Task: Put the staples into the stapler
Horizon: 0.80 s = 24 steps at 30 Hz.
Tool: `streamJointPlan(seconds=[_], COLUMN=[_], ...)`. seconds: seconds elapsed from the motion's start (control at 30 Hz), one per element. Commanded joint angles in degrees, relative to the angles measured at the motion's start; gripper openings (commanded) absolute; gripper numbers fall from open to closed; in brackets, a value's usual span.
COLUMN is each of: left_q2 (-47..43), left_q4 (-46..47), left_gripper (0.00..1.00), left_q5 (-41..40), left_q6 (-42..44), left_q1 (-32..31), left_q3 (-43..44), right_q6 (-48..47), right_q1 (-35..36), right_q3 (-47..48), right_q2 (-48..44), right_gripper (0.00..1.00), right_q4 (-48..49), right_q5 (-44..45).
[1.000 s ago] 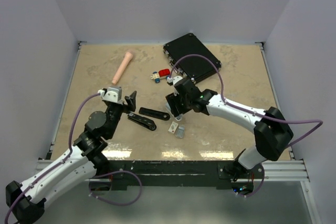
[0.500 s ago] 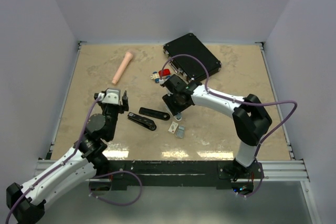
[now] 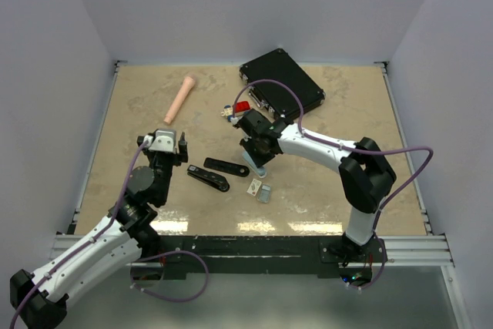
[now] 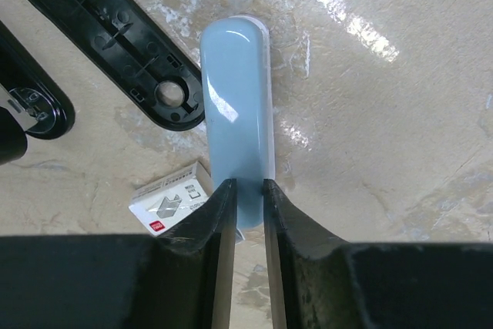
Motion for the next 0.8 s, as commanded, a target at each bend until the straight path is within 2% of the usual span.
streamJointPlan(seconds=[0.0, 0.33, 0.57, 0.67, 0.7, 0.77], left_q2=[0.15, 0.41, 0.24, 0.06, -0.02, -0.02], left_q4=[1.92, 1.83, 1.83, 1.83, 1.83, 1.83], left_gripper=[0.72, 0.72, 0.72, 0.72, 0.72, 0.72], left_q5=[0.78, 1.04, 1.22, 1.13, 1.13, 1.13], left_q6=[0.83, 0.91, 0.74, 0.65, 0.74, 0.65], left_q1=[0.41, 0.5, 0.68, 0.68, 0.68, 0.76], left_q3=[0.32, 0.41, 0.41, 0.41, 0.5, 0.41], right_q6=[0.18, 1.32, 1.06, 1.14, 1.14, 1.23], right_q1=[0.46, 0.37, 0.37, 0.28, 0.37, 0.37], right_q3=[-1.82, -7.97, -3.77, 0.27, 1.24, 3.88], right_q2=[2.41, 4.43, 1.71, -0.57, -1.1, -2.16], right_gripper=[0.21, 0.21, 0.23, 0.36, 0.45, 0.54], right_q4=[1.56, 4.81, 2.89, 0.95, 0.43, -0.46], right_q5=[-0.62, -2.2, -2.03, -1.15, -0.8, 0.08])
